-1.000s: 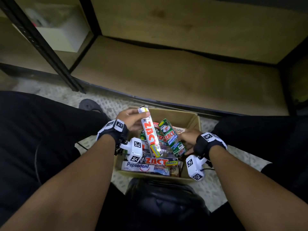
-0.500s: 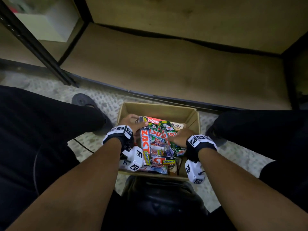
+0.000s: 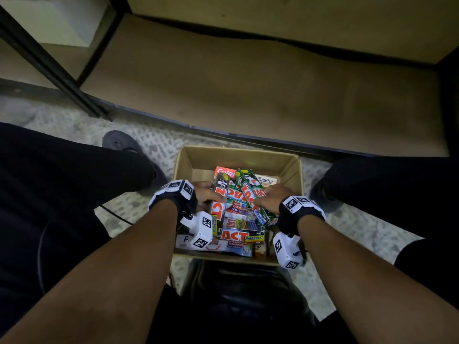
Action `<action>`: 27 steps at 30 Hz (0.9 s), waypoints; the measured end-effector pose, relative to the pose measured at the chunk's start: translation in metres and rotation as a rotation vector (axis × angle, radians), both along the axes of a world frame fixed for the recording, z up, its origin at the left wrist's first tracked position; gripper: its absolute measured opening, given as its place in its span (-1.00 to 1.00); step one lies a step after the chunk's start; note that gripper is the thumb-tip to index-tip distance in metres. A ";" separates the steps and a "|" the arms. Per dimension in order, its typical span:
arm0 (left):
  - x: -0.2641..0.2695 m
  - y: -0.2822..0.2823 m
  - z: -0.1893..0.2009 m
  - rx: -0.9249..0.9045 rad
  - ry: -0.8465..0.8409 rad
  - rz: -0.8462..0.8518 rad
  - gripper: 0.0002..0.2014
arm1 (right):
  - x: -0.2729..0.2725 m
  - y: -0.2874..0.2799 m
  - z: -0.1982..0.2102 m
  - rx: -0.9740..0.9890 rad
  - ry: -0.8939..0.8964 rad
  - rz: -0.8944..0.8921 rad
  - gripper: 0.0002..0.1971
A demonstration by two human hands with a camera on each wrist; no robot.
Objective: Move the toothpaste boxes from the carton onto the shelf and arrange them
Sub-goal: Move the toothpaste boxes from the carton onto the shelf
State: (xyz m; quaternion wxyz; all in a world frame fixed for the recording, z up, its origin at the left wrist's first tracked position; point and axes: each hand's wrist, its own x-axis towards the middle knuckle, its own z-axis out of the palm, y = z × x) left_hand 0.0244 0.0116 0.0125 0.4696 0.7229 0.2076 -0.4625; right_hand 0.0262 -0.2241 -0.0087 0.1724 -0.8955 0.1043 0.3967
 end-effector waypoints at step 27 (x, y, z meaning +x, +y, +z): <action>-0.028 -0.018 0.074 0.185 -0.464 0.100 -0.28 | -0.029 0.006 0.078 0.332 -0.225 -0.214 -0.40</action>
